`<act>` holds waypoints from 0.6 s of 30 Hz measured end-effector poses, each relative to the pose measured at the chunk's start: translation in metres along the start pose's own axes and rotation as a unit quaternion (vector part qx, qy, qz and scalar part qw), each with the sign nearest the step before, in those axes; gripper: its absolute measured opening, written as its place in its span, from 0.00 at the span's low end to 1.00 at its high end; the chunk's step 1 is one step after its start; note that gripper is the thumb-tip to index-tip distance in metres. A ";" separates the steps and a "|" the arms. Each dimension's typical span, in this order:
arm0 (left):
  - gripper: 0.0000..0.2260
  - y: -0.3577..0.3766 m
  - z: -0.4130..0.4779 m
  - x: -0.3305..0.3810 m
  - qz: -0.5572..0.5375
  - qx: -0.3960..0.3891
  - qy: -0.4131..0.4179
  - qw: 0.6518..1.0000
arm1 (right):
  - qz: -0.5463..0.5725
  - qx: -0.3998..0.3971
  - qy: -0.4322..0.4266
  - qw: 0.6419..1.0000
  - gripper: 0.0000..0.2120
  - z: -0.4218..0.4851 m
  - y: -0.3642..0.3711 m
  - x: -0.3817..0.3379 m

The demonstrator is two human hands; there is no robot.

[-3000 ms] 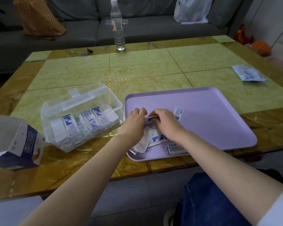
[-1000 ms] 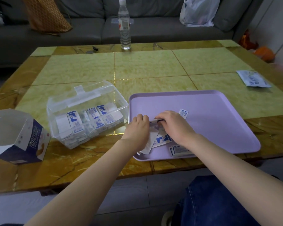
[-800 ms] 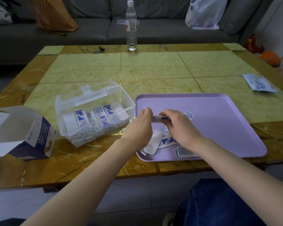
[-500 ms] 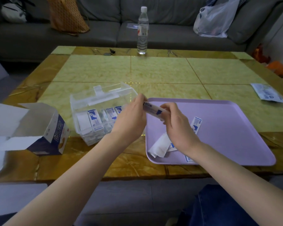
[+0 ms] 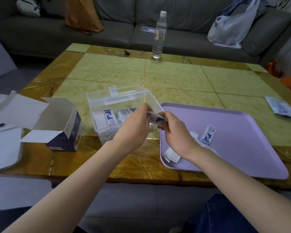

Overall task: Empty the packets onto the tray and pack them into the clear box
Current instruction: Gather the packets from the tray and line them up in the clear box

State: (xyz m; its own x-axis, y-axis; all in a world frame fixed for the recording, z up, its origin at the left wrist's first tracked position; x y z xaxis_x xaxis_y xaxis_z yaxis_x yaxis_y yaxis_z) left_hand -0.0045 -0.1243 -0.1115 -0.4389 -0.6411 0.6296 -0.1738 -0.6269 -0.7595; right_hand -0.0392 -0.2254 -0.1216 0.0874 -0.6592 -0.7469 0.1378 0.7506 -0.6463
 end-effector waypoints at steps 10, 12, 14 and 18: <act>0.10 -0.051 0.004 -0.006 0.079 0.037 0.026 0.996 | -0.155 0.030 -0.145 0.977 0.06 0.021 -0.004 -0.060; 0.10 -0.059 0.005 -0.009 0.096 0.043 0.044 0.993 | -0.168 0.025 -0.158 0.973 0.05 0.028 0.003 -0.072; 0.08 -0.069 0.003 -0.016 0.101 0.068 0.048 0.991 | -0.168 0.026 -0.153 0.974 0.04 0.037 0.008 -0.080; 0.14 -0.083 -0.005 -0.042 0.121 0.108 0.007 0.987 | -0.167 -0.007 -0.066 0.984 0.06 0.063 0.024 -0.077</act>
State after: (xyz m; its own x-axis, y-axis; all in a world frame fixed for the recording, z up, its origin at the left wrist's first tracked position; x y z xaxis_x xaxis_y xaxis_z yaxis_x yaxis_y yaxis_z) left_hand 0.0237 -0.0429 -0.0759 -0.4567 -0.7786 0.4304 0.1295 -0.5368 -0.8337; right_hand 0.0191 -0.1590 -0.0698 0.1673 -0.8685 -0.4666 0.1675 0.4914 -0.8547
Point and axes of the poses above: each hand's wrist, its own z-axis towards the middle knuckle, its own y-axis out of the palm, x = y × z, the point moved 8 cm from there along z, towards the middle knuckle, and after that the axes turned 4 degrees about z, right-handed, at the moved point
